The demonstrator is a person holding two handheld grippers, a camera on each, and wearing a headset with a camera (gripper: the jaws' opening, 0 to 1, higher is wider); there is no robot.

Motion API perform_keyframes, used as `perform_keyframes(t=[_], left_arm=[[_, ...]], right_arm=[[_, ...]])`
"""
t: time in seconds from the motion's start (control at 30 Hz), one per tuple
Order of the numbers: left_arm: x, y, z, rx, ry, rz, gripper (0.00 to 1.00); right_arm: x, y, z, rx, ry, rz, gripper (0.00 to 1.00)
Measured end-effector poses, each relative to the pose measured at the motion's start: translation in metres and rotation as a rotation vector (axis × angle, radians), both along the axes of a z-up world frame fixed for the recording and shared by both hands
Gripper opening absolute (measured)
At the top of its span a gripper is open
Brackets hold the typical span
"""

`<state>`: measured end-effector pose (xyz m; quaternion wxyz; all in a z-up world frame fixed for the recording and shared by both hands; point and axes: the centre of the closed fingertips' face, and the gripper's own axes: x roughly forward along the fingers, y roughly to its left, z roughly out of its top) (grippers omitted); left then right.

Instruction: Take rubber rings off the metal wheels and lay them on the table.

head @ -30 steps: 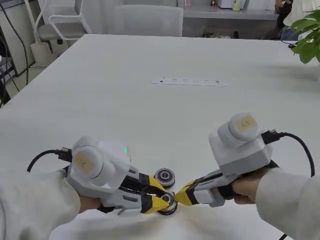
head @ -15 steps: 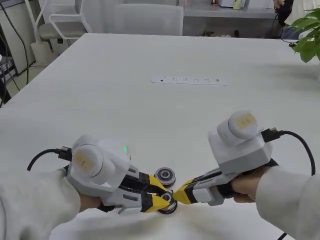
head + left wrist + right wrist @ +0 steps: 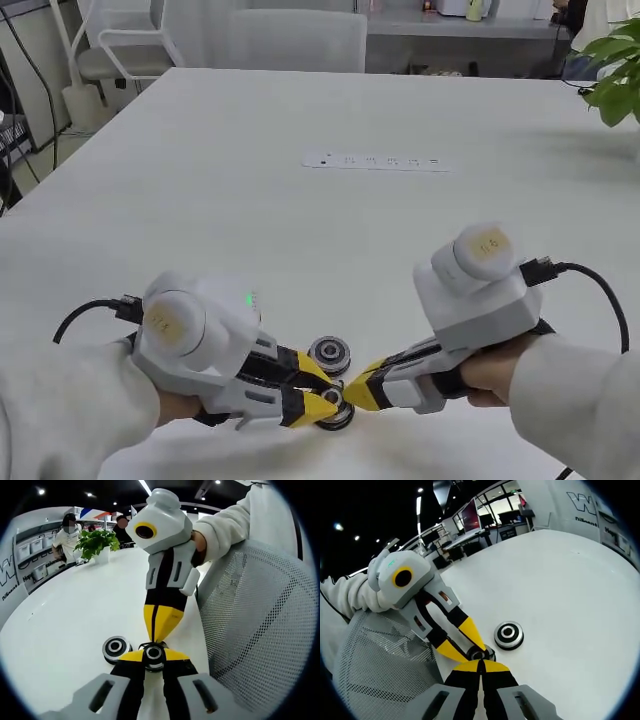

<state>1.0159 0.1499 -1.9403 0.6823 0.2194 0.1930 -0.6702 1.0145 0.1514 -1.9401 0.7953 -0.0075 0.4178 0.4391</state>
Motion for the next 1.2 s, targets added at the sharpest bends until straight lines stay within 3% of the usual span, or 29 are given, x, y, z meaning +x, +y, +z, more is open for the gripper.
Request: perform_keyframes(t=[0.27,0.3,0.33,0.37,0.4,0.43,0.87,1.2], left_arm=[[0.000,0.000,0.000,-0.001,0.001,0.001,0.07],[0.000,0.000,0.000,-0.002,0.001,0.003,0.07],[0.000,0.000,0.000,-0.002,0.001,0.002,0.07],[0.000,0.000,0.000,-0.003,0.001,0.003,0.07],[0.000,0.000,0.000,-0.003,0.002,0.004,0.07],[0.000,0.000,0.000,-0.004,0.002,0.005,0.07],[0.000,0.001,0.001,0.011,0.010,0.009,0.08],[0.000,0.001,0.000,0.016,0.007,0.009,0.08]], right_arm=[[-0.001,0.003,0.002,0.014,-0.002,0.010,0.00],[-0.006,0.010,0.006,0.061,0.016,0.029,0.00],[-0.001,0.018,0.016,0.132,-0.007,-0.001,0.00],[0.000,0.016,0.017,0.123,0.000,-0.010,0.00],[0.000,0.013,0.013,0.069,-0.003,-0.002,0.00],[0.002,0.011,0.011,0.041,-0.030,0.007,0.00],[0.000,0.004,-0.002,0.015,0.012,-0.013,0.00],[0.000,0.003,-0.003,0.019,0.029,-0.021,0.00]])
